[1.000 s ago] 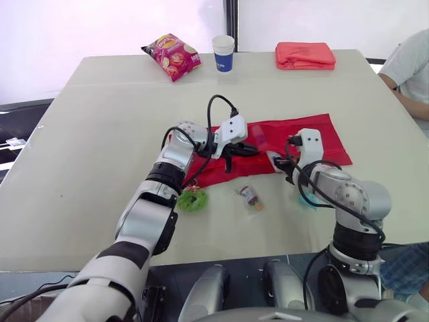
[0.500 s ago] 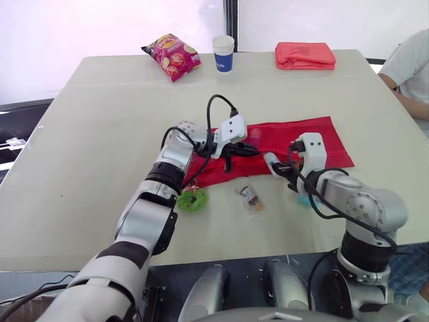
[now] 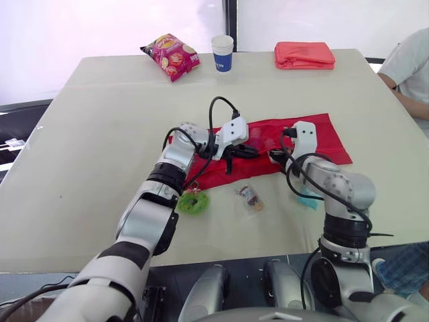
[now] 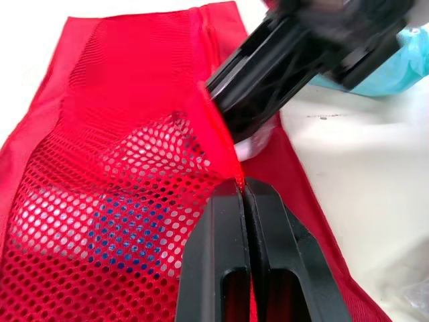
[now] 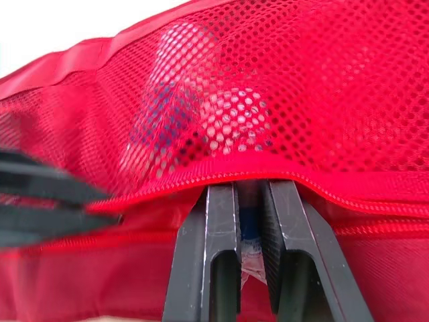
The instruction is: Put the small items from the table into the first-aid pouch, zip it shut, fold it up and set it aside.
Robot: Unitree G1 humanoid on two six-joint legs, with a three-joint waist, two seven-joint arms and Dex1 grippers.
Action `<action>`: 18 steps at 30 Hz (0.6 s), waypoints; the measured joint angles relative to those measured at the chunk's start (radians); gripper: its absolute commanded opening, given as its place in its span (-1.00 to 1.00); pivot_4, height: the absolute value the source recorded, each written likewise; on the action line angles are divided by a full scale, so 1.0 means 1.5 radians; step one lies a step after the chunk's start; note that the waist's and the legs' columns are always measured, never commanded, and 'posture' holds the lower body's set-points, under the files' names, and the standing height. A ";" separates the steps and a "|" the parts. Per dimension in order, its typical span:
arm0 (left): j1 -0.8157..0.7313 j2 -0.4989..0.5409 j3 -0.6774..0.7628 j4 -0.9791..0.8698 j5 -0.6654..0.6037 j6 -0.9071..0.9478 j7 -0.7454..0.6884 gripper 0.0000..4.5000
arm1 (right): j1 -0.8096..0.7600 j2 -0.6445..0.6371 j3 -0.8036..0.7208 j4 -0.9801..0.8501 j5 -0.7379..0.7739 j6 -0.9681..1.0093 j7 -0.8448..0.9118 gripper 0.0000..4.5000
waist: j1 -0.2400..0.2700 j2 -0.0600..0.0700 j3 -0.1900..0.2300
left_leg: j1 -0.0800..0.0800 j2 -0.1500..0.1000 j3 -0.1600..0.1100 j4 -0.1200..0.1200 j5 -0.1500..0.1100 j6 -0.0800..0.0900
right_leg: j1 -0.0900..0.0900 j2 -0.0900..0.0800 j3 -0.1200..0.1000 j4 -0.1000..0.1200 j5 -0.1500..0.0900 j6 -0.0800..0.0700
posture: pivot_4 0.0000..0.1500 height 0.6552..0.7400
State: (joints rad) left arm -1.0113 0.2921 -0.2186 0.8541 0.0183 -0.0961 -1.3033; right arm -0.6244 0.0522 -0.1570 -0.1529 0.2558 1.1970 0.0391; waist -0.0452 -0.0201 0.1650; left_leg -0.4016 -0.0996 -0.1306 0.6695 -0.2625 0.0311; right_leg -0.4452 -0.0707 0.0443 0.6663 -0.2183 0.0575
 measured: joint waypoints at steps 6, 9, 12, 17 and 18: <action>0.001 0.002 0.000 0.000 0.001 -0.003 0.002 -1.00 | -0.019 -0.022 0.046 0.066 -0.009 -0.068 0.025 -0.98 | -0.001 0.000 0.000 | 0.000 0.000 0.000 0.000 0.000 0.000 | 0.000 0.000 0.000 0.000 0.000 0.000 | 1.00 1.00; 0.001 0.003 0.000 0.002 0.005 -0.007 0.006 -1.00 | -0.018 -0.052 0.076 0.081 -0.011 -0.094 0.055 -0.98 | -0.001 0.000 0.000 | 0.000 0.000 0.000 0.000 0.000 0.000 | 0.000 0.000 0.000 0.000 0.000 0.000 | 1.00 1.00; 0.001 0.002 0.000 0.012 0.010 -0.013 0.012 -1.00 | -0.011 -0.090 0.113 0.074 -0.014 -0.108 0.088 -0.46 | -0.001 0.000 0.000 | 0.000 0.000 0.000 0.000 0.000 0.000 | 0.000 0.000 0.000 0.000 0.000 0.000 | 1.00 1.00; -0.001 0.003 0.000 0.028 0.012 -0.019 0.014 -1.00 | 0.039 -0.167 0.145 -0.008 -0.003 -0.086 0.136 0.23 | 0.001 0.000 0.000 | 0.000 0.000 0.000 0.000 0.000 0.000 | 0.000 0.000 0.000 0.000 0.000 0.000 | 1.00 1.00; -0.001 0.005 0.000 0.033 0.012 -0.021 0.014 -1.00 | 0.045 -0.186 0.148 -0.033 0.004 -0.077 0.149 0.23 | 0.001 0.000 0.000 | 0.000 0.000 0.000 0.000 0.000 0.000 | 0.000 0.000 0.000 0.000 0.000 0.000 | 1.00 1.00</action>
State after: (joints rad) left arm -1.0125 0.2994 -0.2189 0.9036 0.0364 -0.1279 -1.2820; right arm -0.5562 -0.2266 0.0649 -0.2018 0.2620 1.0816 0.2631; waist -0.0435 -0.0197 0.1649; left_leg -0.4021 -0.0998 -0.1306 0.6700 -0.2626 0.0312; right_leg -0.4453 -0.0708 0.0438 0.6662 -0.2183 0.0576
